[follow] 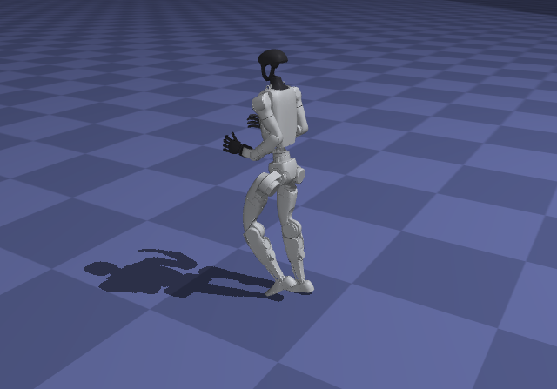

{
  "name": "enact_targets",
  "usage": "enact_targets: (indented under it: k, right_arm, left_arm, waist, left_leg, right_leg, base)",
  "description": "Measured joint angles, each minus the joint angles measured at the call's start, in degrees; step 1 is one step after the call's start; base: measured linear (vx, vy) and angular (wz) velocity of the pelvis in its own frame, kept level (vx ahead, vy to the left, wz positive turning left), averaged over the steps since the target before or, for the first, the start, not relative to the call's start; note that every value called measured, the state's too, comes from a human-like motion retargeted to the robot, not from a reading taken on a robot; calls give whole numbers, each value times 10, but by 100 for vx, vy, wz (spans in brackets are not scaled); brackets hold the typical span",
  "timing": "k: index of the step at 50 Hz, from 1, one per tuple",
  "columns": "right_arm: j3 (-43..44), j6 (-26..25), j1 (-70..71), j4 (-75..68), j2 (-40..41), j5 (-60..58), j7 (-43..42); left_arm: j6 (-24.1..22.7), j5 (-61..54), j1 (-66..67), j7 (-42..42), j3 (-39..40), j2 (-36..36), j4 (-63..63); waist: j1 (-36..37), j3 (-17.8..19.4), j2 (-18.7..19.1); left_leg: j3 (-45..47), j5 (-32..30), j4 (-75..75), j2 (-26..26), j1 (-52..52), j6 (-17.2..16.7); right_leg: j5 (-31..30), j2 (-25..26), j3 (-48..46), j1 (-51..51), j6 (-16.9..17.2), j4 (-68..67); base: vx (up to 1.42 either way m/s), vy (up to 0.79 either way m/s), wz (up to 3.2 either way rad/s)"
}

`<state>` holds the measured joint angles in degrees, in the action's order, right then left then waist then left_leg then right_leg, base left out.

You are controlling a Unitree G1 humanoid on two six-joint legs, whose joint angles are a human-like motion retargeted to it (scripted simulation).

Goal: Walk run

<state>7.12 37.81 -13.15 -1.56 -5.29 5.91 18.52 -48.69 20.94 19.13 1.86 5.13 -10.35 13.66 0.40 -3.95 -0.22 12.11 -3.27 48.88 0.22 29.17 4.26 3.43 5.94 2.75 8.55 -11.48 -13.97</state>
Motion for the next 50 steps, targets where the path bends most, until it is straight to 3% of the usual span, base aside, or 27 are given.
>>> enact_targets:
  k: [3,4,5,7,8,10,13,14,15,17,20,23,26,27,28,30,31,32,33,34,37,39,42,45,47,48,50]
  right_arm:
    - [-15,-1,-17,28,-14,39,12]
    - [-15,-5,-29,31,-15,41,16]
    - [-12,-10,-42,32,-16,41,21]
    - [-14,-21,-59,21,-9,20,36]
    - [-14,-24,-65,12,-4,4,42]
    - [-9,-27,-78,-17,4,-29,49]
    - [17,-4,-153,-98,29,-96,53]
    - [16,-2,-168,-128,26,-101,52]
    - [9,-2,-181,-158,20,-102,52]
    - [22,-9,-224,-190,14,-83,77]
    - [66,-20,-271,-200,19,-85,111]
    - [111,-8,-281,-189,34,-105,94]
    - [114,4,-246,-158,53,-146,30]
    - [107,1,-224,-145,60,-164,3]
    - [98,-4,-198,-128,66,-177,-21]
    - [82,-14,-139,-96,69,-176,-52]
    - [60,-14,-119,-83,70,-163,-60]
    - [50,-13,-93,-74,69,-145,-63]
    - [66,-8,-55,-70,64,-114,-56]
    - [71,-6,-24,-65,55,-88,-48]
    - [52,-4,36,-39,28,-21,-36]
    - [54,1,52,-13,14,18,-37]
    - [41,1,46,18,0,57,-31]
    - [48,-21,15,33,-3,69,7]
    - [46,-35,2,28,-1,50,31]
    - [42,-39,-2,20,0,36,38]
    - [38,-44,-11,0,0,11,50]
  left_arm:
    - [3,3,11,-11,-3,13,13]
    - [4,1,10,-13,-2,19,16]
    - [4,0,9,-16,0,25,19]
    - [5,-1,-3,-22,8,30,7]
    - [8,-2,-14,-24,11,32,-1]
    - [16,-10,-40,-17,10,45,-20]
    - [7,-37,-64,0,-6,72,-34]
    - [2,-52,-87,-4,1,75,-28]
    - [0,-67,-111,-12,10,75,-20]
    - [2,-73,-126,-17,-10,86,-17]
    - [7,-73,-123,-3,-15,98,-16]
    - [12,-85,-100,-2,-27,91,-6]
    - [22,-103,-85,-17,-9,79,4]
    - [25,-110,-83,-23,1,76,5]
    - [26,-116,-80,-28,9,74,2]
    - [26,-124,-72,-41,20,74,-13]
    - [19,-117,-50,-54,34,71,-22]
    - [11,-110,-32,-66,42,67,-26]
    - [4,-104,-24,-77,41,60,-25]
    - [0,-99,-18,-78,42,50,-20]
    - [-10,-89,6,-71,38,28,-9]
    - [-16,-80,23,-83,30,29,0]
    - [-15,-78,33,-91,25,38,17]
    - [-8,-83,23,-99,22,44,30]
    - [-2,-90,4,-96,20,41,22]
    - [4,-94,-9,-90,17,41,14]
    - [18,-101,-40,-75,7,51,-7]
  waist:
    - [54,-5,-36]
    - [65,-5,-45]
    - [77,-4,-54]
    - [81,11,-67]
    - [68,26,-75]
    - [24,39,-97]
    - [-39,15,-23]
    - [-45,12,-5]
    - [-45,10,3]
    - [-28,-4,21]
    - [-63,-7,39]
    - [-113,-17,57]
    - [-120,-18,58]
    - [-110,-13,57]
    - [-95,-2,57]
    - [-81,11,86]
    - [-72,9,90]
    - [-68,5,92]
    - [-73,-2,90]
    - [-63,-14,78]
    - [2,-37,36]
    - [15,-32,17]
    - [61,-28,-30]
    - [87,-27,-60]
    - [77,-8,-71]
    - [67,8,-73]
    - [32,17,-79]
  left_leg:
    - [40,50,-205,-25,42,65]
    - [29,68,-279,-43,40,72]
    - [8,87,-349,-66,36,71]
    - [4,108,-409,-71,13,16]
    - [21,88,-407,-79,-2,38]
    - [43,98,-347,-89,-17,107]
    - [-164,193,-209,-111,-24,88]
    - [-141,216,-186,-76,-31,81]
    - [-61,243,-162,-20,-41,77]
    - [-49,246,-211,-5,-105,61]
    - [-58,143,-296,-9,-188,18]
    - [-63,-55,-352,-10,-263,-33]
    - [-28,-219,-362,-3,-328,-90]
    - [-15,-253,-337,1,-340,-115]
    - [-20,-264,-271,1,-339,-135]
    - [-58,-267,-84,12,-290,-151]
    - [-60,-267,-38,6,-282,-144]
    - [-71,-257,11,3,-261,-139]
    - [-98,-227,68,3,-217,-135]
    - [-90,-190,100,-4,-177,-118]
    - [-9,-60,97,-7,-77,-38]
    - [10,3,42,5,-16,8]
    - [40,51,-136,-25,42,49]
    - [40,101,-349,-56,47,97]
    - [19,114,-404,-72,25,86]
    - [12,92,-397,-82,16,102]
    - [29,99,-329,-79,0,107]
  right_leg:
    - [-174,-16,-29,-82,59,62]
    - [-228,-17,-27,-106,82,71]
    - [-280,-20,-25,-130,106,78]
    - [-334,-20,-6,-157,155,16]
    - [-334,-20,11,-154,185,-67]
    - [-334,-9,2,-121,203,-250]
    - [-314,95,-41,-60,189,-318]
    - [-275,99,-33,-23,188,-350]
    - [-224,91,-18,17,188,-391]
    - [-150,68,-24,85,137,-372]
    - [-85,7,-60,173,103,-263]
    - [-29,-44,-96,213,113,-73]
    - [31,-46,-64,206,115,65]
    - [25,-41,-55,199,99,81]
    - [-10,-24,-43,185,56,73]
    - [32,9,-80,190,-35,-10]
    - [54,60,9,170,-25,-46]
    - [75,74,42,156,-15,-80]
    - [94,16,-39,157,-7,-110]
    - [111,-2,-53,141,-8,-114]
    - [118,3,5,62,-16,-71]
    - [52,-2,-14,12,-2,-25]
    - [-124,-16,-16,-65,47,44]
    - [-296,-26,-22,-127,116,72]
    - [-334,-31,-1,-140,173,-22]
    - [-334,-30,9,-132,201,-110]
    - [-334,-7,-1,-103,223,-276]
  base:
    - [174,-34,-35]
    - [184,-33,-6]
    - [180,-36,-17]
    - [167,-41,21]
    - [183,-62,107]
    - [181,-82,175]
    - [205,-20,133]
    - [177,-33,-19]
    - [156,-48,-72]
    - [131,-40,-68]
    - [155,-47,43]
    - [165,-45,93]
    - [153,-50,-32]
    - [120,-31,-159]
    - [139,-27,-150]
    - [179,-35,-113]
    - [228,-77,-73]
    - [214,-80,17]
    - [174,-42,54]
    - [160,-20,19]
    - [142,-19,-110]
    - [158,-32,24]
    - [176,-46,-40]
    - [165,-39,-17]
    - [148,-42,39]
    - [157,-63,79]
    - [198,-77,108]
